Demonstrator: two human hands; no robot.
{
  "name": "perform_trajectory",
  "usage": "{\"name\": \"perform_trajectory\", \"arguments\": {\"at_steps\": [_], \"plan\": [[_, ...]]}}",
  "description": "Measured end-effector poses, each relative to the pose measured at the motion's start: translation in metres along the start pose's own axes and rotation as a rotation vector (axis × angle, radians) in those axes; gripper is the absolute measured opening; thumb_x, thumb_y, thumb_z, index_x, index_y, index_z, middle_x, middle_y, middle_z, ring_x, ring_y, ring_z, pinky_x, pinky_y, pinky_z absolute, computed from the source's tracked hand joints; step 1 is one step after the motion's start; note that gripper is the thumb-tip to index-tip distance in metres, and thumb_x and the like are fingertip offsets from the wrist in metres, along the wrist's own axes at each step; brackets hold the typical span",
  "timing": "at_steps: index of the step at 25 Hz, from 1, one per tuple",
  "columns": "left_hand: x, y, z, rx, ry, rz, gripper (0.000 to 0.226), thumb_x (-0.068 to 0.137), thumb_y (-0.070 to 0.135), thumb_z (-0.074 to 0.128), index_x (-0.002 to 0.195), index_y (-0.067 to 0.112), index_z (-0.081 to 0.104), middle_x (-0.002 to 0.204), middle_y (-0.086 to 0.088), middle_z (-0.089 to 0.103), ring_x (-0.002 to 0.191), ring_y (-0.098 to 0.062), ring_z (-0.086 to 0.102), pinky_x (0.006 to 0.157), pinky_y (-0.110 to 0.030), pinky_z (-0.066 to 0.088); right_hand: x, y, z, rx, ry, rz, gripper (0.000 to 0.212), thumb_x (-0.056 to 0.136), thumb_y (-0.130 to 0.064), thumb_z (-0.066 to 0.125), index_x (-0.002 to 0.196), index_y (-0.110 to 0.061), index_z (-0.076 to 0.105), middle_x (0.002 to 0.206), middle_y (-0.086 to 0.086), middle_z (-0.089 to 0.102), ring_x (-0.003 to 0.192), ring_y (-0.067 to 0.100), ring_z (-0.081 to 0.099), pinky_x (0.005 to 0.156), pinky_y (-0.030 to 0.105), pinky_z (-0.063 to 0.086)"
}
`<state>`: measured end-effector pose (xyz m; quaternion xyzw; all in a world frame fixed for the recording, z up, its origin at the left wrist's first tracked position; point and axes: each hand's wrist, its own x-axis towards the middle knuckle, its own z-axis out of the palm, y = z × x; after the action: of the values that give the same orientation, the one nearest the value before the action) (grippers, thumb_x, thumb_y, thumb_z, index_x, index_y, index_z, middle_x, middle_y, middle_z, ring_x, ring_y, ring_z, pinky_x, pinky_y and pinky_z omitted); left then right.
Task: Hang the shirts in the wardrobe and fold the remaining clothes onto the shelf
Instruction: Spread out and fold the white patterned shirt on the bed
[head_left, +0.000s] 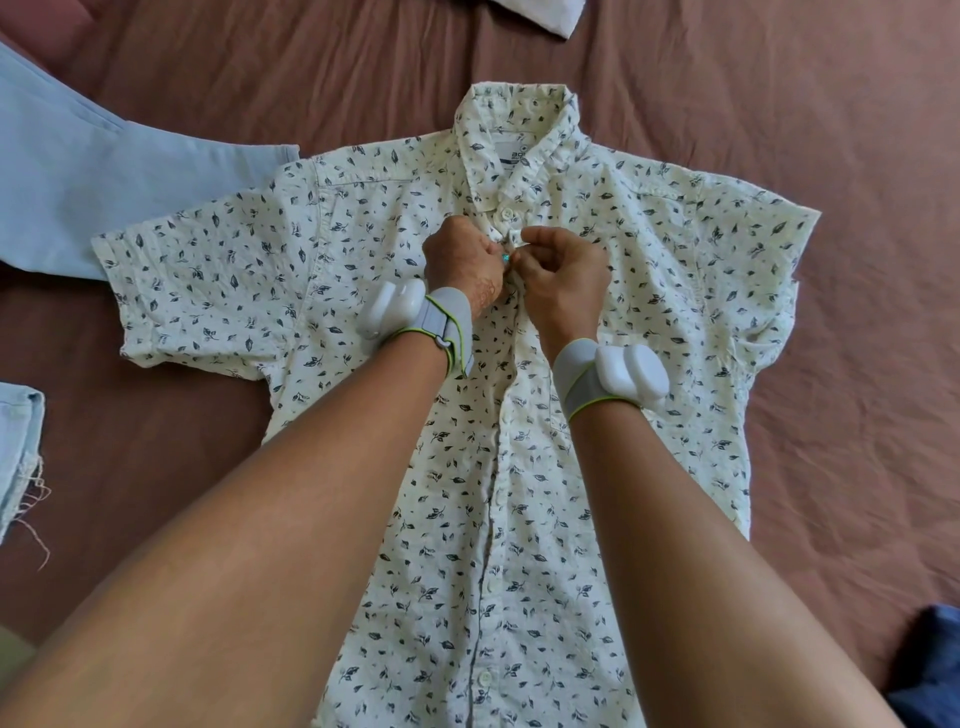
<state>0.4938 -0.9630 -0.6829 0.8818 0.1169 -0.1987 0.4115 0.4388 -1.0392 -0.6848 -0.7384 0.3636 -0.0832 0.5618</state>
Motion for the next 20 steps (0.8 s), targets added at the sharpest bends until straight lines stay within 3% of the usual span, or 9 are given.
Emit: {"name": "perform_trajectory", "arguments": {"at_steps": [2,6,8,13,16,20], "plan": [[-0.001,0.001,-0.001,-0.034,-0.009,-0.035,0.013,0.076,0.014,0.08,0.085,0.006,0.076,0.089,-0.011,0.074,0.081,-0.024,0.071,0.072,-0.037,0.061,-0.001,0.001,0.0,-0.012,-0.016,-0.011,0.021,0.081,0.0,0.068,0.101,-0.007,0.072,0.081,0.004,0.072,0.078,0.014,0.069,0.082,0.033,0.059],[-0.003,0.005,-0.006,-0.082,-0.036,-0.126,0.012,0.08,0.008,0.075,0.09,0.002,0.074,0.084,-0.014,0.072,0.058,-0.022,0.07,0.051,-0.034,0.06,0.0,0.01,-0.001,-0.006,-0.048,-0.019,0.02,0.084,-0.002,0.06,0.096,-0.009,0.074,0.081,0.006,0.074,0.077,0.019,0.071,0.08,0.041,0.059],[-0.002,0.009,-0.007,-0.098,-0.063,-0.129,0.014,0.079,0.007,0.077,0.089,-0.001,0.073,0.082,-0.014,0.072,0.055,-0.022,0.069,0.047,-0.031,0.058,0.003,0.013,-0.003,0.063,-0.057,0.01,0.022,0.083,0.003,0.059,0.093,-0.009,0.073,0.079,0.01,0.073,0.075,0.025,0.071,0.076,0.045,0.06],[0.002,0.01,-0.006,-0.075,-0.031,-0.096,0.015,0.068,0.011,0.083,0.075,0.004,0.072,0.08,-0.015,0.072,0.071,-0.031,0.071,0.064,-0.042,0.061,0.009,0.014,-0.002,0.147,-0.06,0.092,0.022,0.075,0.004,0.071,0.093,-0.007,0.071,0.077,0.013,0.073,0.071,0.029,0.071,0.07,0.042,0.06],[0.001,0.011,-0.003,0.043,-0.006,-0.019,0.028,0.068,0.026,0.084,0.085,0.007,0.073,0.088,-0.011,0.072,0.085,-0.028,0.069,0.074,-0.038,0.059,0.007,0.013,0.001,0.084,-0.059,0.051,0.026,0.07,0.007,0.071,0.09,-0.009,0.071,0.072,0.01,0.071,0.065,0.021,0.069,0.068,0.043,0.061],[0.003,0.007,-0.002,0.123,0.107,0.034,0.018,0.076,0.016,0.077,0.094,0.013,0.074,0.099,-0.011,0.072,0.095,-0.026,0.067,0.086,-0.036,0.056,0.006,0.01,0.004,0.034,-0.097,0.01,0.026,0.069,0.006,0.076,0.088,-0.011,0.07,0.07,0.006,0.071,0.063,0.016,0.067,0.069,0.041,0.061]]}}
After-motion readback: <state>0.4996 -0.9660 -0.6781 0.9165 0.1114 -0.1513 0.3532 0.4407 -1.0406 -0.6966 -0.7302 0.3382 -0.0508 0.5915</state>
